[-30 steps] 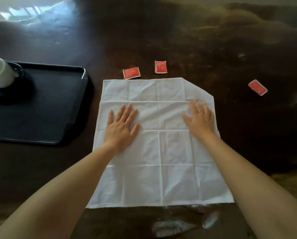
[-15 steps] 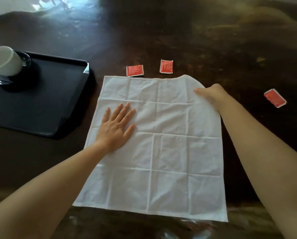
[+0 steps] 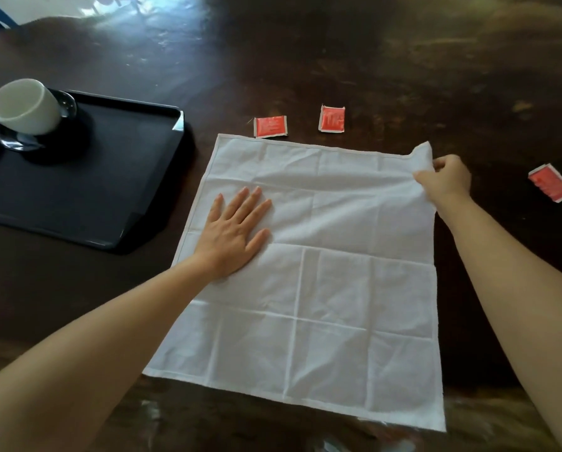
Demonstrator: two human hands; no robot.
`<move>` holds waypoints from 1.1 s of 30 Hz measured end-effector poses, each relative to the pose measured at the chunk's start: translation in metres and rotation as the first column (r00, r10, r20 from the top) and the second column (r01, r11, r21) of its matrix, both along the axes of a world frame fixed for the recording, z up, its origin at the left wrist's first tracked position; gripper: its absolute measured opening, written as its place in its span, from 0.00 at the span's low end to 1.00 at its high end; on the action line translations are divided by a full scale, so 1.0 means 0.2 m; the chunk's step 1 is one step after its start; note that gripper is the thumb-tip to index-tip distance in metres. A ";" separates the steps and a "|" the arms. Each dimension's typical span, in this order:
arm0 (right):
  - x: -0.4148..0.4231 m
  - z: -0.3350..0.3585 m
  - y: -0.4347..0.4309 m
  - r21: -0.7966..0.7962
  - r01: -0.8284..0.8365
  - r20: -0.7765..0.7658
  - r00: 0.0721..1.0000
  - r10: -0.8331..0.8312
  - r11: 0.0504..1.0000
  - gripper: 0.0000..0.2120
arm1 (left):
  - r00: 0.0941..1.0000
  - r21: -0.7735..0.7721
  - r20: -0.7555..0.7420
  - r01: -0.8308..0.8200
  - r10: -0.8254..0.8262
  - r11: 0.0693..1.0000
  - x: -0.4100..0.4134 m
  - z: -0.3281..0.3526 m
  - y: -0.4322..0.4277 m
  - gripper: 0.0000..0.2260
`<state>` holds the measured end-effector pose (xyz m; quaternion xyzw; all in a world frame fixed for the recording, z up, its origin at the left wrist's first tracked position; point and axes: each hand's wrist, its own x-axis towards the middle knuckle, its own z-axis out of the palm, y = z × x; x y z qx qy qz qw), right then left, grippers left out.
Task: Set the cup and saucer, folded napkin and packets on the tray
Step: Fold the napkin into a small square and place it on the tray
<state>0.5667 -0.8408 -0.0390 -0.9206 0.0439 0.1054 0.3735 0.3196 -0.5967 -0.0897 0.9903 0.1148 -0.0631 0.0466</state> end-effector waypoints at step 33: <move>-1.25 -0.24 -0.32 -0.501 -0.531 -0.033 0.801 0.598 0.683 0.35 | 0.772 0.012 -0.103 0.632 -0.627 0.775 -0.22 0.05 -0.10 0.27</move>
